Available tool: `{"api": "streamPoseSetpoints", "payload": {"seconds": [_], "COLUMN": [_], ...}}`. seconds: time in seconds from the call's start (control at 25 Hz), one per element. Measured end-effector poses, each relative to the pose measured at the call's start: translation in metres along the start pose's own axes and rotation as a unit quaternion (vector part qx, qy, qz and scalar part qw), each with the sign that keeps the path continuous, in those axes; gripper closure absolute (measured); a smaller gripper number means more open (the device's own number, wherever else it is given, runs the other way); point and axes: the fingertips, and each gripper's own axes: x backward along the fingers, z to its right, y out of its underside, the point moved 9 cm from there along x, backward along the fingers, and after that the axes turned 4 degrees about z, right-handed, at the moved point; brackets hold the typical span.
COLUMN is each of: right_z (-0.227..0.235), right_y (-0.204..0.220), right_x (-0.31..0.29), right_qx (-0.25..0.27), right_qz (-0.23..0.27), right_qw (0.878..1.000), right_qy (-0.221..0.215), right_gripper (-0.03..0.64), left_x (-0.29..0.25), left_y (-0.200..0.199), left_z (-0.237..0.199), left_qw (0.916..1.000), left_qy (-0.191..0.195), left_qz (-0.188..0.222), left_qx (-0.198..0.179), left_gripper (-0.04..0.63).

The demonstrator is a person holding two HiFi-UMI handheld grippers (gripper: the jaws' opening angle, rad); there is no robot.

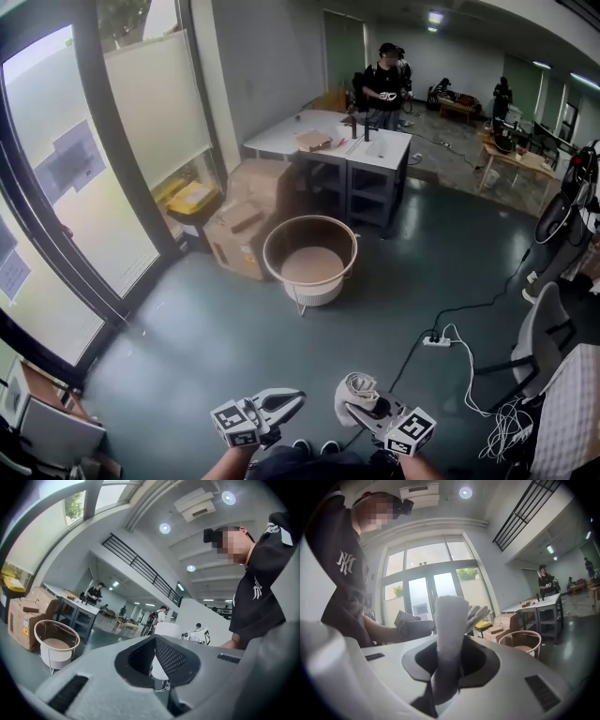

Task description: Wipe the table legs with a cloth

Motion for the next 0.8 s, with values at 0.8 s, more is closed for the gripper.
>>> {"api": "streamPoseSetpoints", "payload": {"seconds": [0.8], "right_z": [0.026], "right_y": [-0.008], "right_x": [-0.040], "right_qx": [0.002], "right_qz": [-0.029], "right_qw": [0.996], "right_qy": [0.081], "right_gripper": [0.535], "left_x": [-0.016], "left_y": [-0.010], "left_z": [-0.080], "left_qw": [0.9944], "left_qy": [0.026], "left_qz": [-0.076], "left_qx": [-0.068], "left_gripper": [0.589]}}
